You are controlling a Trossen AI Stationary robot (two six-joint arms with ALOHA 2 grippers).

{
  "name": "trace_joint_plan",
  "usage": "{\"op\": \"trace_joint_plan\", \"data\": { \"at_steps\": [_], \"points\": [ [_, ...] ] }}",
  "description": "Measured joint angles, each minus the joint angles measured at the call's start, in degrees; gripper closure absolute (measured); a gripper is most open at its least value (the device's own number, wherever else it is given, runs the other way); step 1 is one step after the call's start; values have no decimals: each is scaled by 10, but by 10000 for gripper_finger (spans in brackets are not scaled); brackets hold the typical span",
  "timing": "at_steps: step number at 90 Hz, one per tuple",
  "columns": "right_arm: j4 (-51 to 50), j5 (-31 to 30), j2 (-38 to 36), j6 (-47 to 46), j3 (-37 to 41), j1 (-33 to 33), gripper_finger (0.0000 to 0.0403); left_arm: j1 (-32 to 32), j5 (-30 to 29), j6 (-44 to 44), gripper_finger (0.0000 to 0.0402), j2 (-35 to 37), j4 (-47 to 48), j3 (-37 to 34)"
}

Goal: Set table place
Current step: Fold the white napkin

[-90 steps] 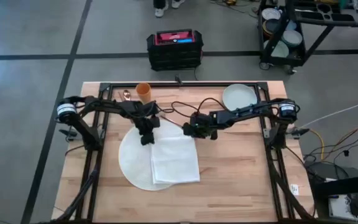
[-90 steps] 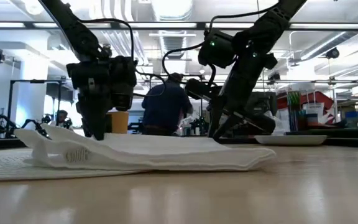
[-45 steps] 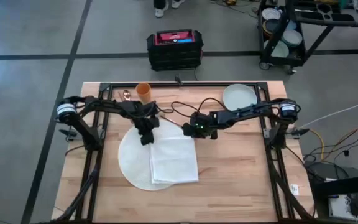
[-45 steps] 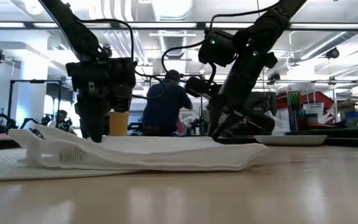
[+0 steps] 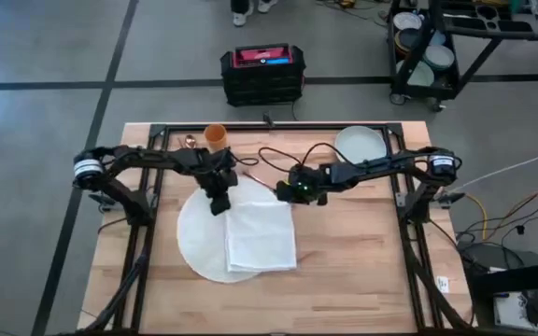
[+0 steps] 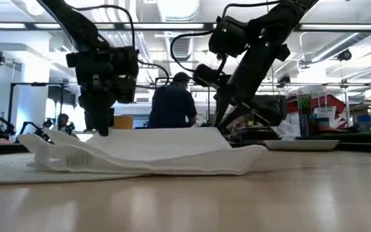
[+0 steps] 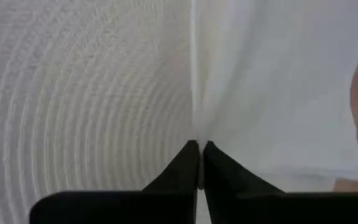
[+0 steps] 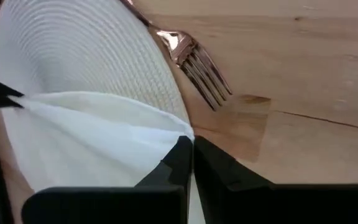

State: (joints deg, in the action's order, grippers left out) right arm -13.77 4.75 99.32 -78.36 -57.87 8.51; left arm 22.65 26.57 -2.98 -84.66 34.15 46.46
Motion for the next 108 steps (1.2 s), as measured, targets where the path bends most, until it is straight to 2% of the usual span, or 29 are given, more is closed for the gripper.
{"op": "trace_joint_plan", "data": {
  "at_steps": [20, 55, 108],
  "points": [
    [-1, -9, -10, 14, 0, 0, 403, 0, -21, 6, 402, 24, 19, 26],
    [-37, -28, -53, 38, 0, -1, 403, -11, -23, -6, 402, 24, 36, 26],
    [-56, -47, -79, 24, 0, -41, 403, -80, -40, -35, 401, 24, 44, 25]
  ]
}}
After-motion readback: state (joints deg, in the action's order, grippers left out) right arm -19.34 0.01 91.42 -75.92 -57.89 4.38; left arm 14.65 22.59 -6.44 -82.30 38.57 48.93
